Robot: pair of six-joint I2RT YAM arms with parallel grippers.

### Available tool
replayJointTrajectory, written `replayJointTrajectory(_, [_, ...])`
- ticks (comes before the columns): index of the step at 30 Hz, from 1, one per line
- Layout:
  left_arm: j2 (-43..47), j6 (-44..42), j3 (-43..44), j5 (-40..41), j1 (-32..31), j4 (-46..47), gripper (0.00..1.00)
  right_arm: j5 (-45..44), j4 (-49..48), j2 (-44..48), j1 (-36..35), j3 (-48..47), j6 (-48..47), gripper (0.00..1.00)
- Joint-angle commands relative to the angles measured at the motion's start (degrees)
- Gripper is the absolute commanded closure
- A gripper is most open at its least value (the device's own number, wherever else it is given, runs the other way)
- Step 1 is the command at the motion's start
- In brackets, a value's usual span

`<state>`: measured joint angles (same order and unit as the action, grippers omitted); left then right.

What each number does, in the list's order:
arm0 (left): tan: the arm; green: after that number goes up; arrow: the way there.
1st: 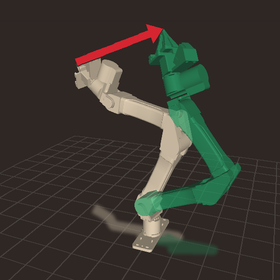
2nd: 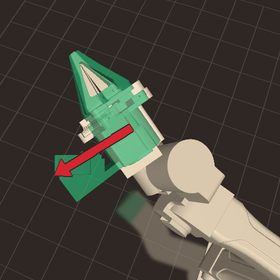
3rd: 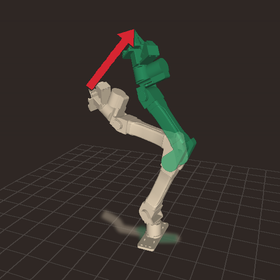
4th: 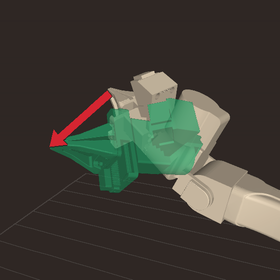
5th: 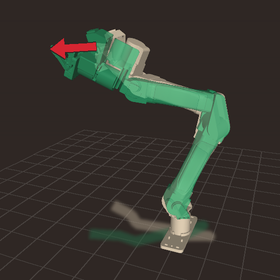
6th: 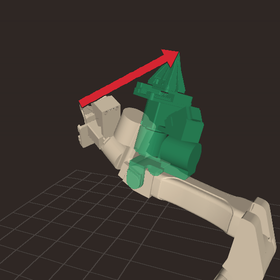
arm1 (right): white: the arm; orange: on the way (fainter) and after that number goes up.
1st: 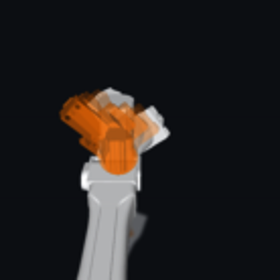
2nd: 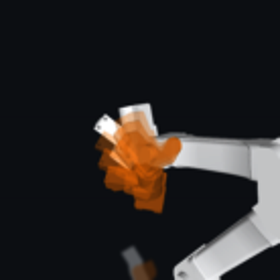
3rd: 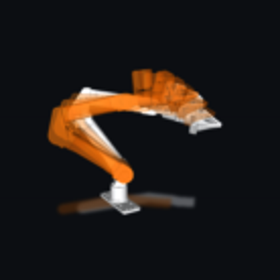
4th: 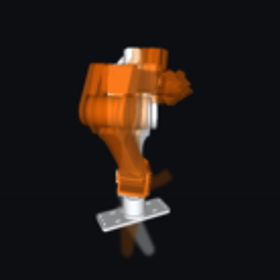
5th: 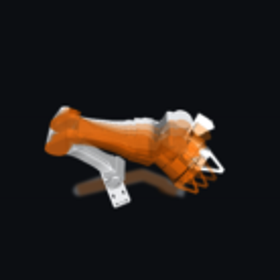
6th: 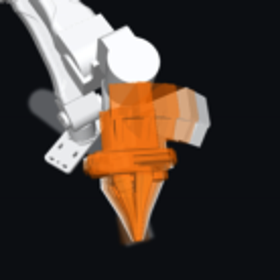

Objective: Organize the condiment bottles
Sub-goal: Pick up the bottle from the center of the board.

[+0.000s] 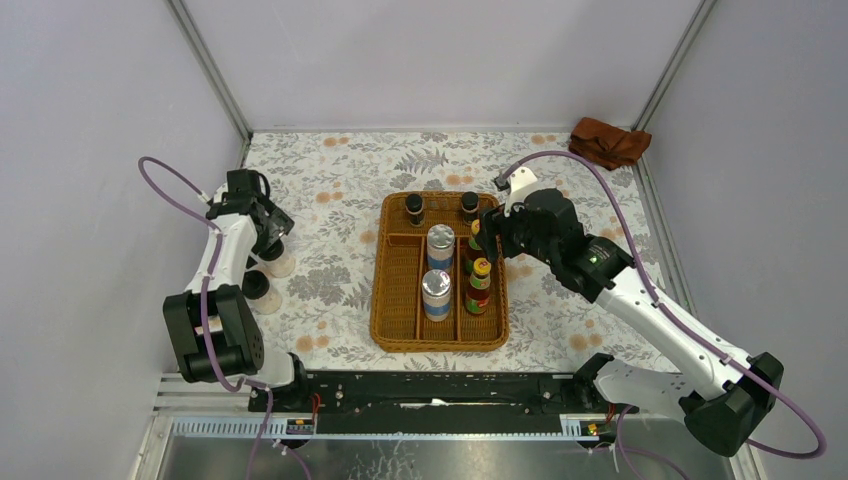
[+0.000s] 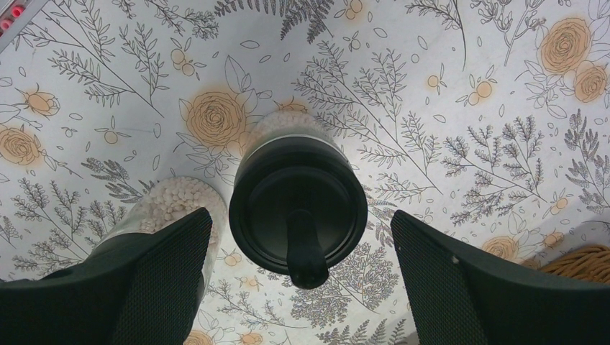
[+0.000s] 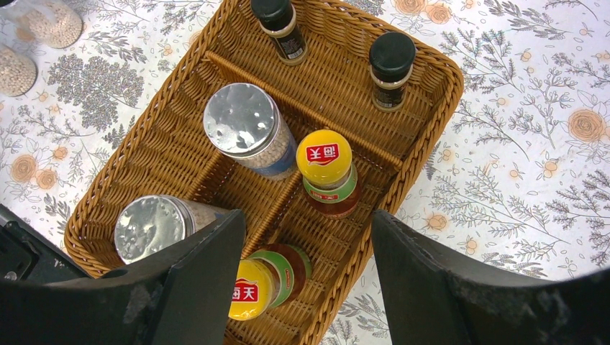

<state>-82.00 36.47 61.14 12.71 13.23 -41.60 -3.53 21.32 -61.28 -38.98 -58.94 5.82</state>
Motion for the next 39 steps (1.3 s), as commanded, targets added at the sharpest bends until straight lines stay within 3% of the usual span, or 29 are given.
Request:
replayJointTrajectory(1, [-1.0, -0.7, -0.3, -0.5, 0.6, 2.4, 0.01, 0.1, -2.3, -0.4, 0.5, 0.0, -0.3, 0.28])
replayJointTrajectory(22, [-2.6, -1.1, 1.3, 0.0, 0.8, 3.0, 0.02, -0.1, -3.1, -1.8, 0.5, 0.0, -0.5, 0.28])
replayJointTrajectory(39, [-2.9, -1.6, 2.6, -0.5, 1.4, 3.1, 0.13, -0.2, -3.7, -2.7, 0.6, -0.1, -0.6, 0.29])
